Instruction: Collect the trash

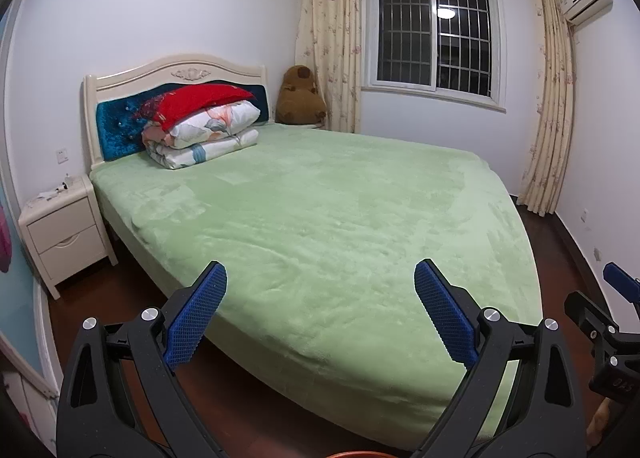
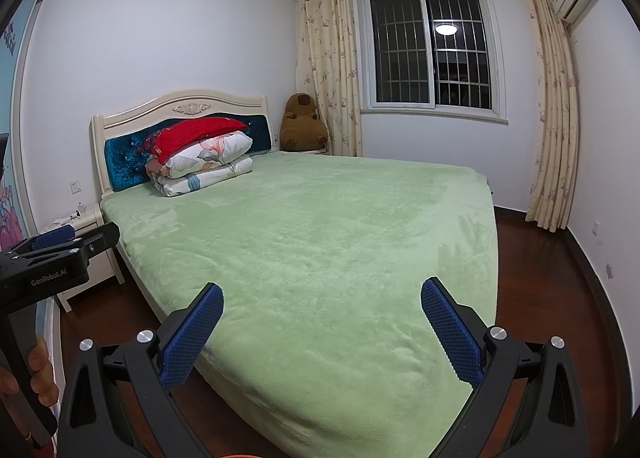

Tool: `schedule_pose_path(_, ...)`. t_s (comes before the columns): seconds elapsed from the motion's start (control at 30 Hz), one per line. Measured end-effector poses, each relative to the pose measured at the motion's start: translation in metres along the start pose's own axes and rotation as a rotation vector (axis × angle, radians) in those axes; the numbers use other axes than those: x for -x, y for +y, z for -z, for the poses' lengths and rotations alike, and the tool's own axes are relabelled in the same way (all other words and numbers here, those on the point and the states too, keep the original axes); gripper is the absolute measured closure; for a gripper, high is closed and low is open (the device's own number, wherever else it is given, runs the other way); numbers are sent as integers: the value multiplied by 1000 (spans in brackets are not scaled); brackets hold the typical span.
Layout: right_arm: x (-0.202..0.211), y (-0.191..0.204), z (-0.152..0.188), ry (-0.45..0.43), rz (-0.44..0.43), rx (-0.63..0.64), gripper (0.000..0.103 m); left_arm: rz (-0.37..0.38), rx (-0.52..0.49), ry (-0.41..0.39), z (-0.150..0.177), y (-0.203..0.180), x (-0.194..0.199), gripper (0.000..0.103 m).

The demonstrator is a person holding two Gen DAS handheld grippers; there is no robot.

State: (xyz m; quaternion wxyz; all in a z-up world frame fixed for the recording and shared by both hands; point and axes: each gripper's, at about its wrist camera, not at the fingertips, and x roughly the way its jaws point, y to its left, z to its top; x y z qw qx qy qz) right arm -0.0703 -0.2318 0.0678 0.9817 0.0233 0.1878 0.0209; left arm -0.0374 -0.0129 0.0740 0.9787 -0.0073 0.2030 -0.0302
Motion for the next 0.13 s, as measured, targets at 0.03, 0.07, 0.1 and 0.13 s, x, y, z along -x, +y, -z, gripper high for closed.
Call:
schedule_pose_path(0.03, 0, 0, 0, 0, 0, 0, 6, 2, 3, 0, 0, 0, 0, 10)
schedule_pose_path(0.07, 0, 0, 0, 0, 0, 0, 6, 4, 6, 2, -1, 1, 0, 10)
schedule_pose_path(0.1, 0, 0, 0, 0, -1, 0, 6, 9, 9, 4, -1, 2, -1, 10)
schedule_pose_path(0.13, 0, -1, 0, -1, 0, 0, 6, 10, 10, 6, 0, 2, 0, 10)
